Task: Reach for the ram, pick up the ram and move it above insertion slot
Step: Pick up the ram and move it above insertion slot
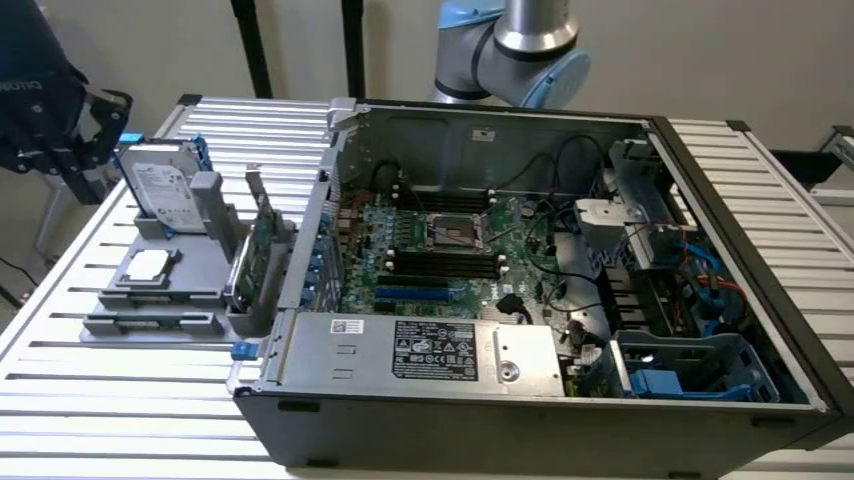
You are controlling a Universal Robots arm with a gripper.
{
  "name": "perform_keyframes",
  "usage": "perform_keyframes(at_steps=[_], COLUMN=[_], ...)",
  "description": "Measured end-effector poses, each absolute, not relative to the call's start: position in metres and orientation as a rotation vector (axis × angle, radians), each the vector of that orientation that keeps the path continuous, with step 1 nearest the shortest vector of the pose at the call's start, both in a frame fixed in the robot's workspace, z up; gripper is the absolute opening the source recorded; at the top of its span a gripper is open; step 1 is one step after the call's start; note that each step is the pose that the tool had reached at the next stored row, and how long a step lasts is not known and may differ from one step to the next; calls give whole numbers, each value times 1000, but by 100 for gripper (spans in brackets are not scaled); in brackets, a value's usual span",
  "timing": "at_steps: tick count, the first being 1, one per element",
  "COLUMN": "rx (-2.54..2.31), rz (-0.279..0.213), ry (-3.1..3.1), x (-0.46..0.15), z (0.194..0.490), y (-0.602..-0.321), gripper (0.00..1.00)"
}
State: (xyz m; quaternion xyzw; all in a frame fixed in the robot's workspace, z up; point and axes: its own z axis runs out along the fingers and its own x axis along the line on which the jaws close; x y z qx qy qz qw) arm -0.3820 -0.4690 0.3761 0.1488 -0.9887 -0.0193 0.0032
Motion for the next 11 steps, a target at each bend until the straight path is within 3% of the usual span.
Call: perform_keyframes(at_steps=[11], rx=[773], rz=[-59], ry=[-3034], x=[-382], z=[376], y=[-469], gripper=[11])
